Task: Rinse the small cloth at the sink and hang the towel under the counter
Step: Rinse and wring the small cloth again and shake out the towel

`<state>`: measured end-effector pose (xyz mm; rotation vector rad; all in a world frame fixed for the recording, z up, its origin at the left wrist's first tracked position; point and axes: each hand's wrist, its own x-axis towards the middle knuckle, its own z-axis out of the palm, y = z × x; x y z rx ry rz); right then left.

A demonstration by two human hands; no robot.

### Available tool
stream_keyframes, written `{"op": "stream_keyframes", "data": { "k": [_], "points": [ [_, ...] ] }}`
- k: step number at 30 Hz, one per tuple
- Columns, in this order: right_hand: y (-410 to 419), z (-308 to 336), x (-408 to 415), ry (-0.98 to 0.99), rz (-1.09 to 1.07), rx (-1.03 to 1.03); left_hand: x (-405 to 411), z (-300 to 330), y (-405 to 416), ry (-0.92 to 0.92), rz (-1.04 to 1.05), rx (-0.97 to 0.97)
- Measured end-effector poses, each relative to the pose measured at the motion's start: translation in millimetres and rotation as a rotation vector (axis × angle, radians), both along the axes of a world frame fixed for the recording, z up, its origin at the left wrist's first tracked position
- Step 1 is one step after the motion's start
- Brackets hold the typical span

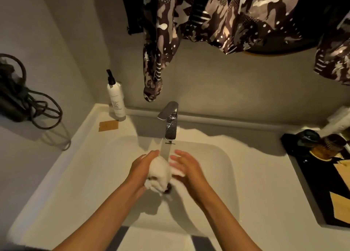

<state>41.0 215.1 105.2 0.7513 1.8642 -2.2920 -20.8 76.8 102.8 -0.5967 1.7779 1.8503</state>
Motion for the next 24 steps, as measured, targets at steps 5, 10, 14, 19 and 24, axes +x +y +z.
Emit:
{"op": "stream_keyframes", "data": {
  "k": [5, 10, 14, 19, 24],
  "points": [
    [-12.0, -14.9, -8.0, -0.3, 0.102, -0.777, -3.2, 15.2, 10.3, 0.018, -0.107, 0.17],
    [-29.2, -4.7, -14.0, -0.09, 0.216, -1.082, -16.1, 25.0, 11.9, 0.274, -0.351, 0.008],
    [-25.6, -3.7, -15.5, -0.151, 0.37, -0.914, -28.0, 28.9, 5.8, 0.326, -0.487, -0.139],
    [-23.3, -5.2, -21.9, -0.156, 0.417, -0.656, -31.2, 26.5, 15.7, 0.392, -0.482, -0.209],
    [-33.6, -4.1, -23.2, -0.144, 0.389, -0.137, -35.6, 16.1, 27.4, 0.303, -0.416, -0.318]
  ]
}}
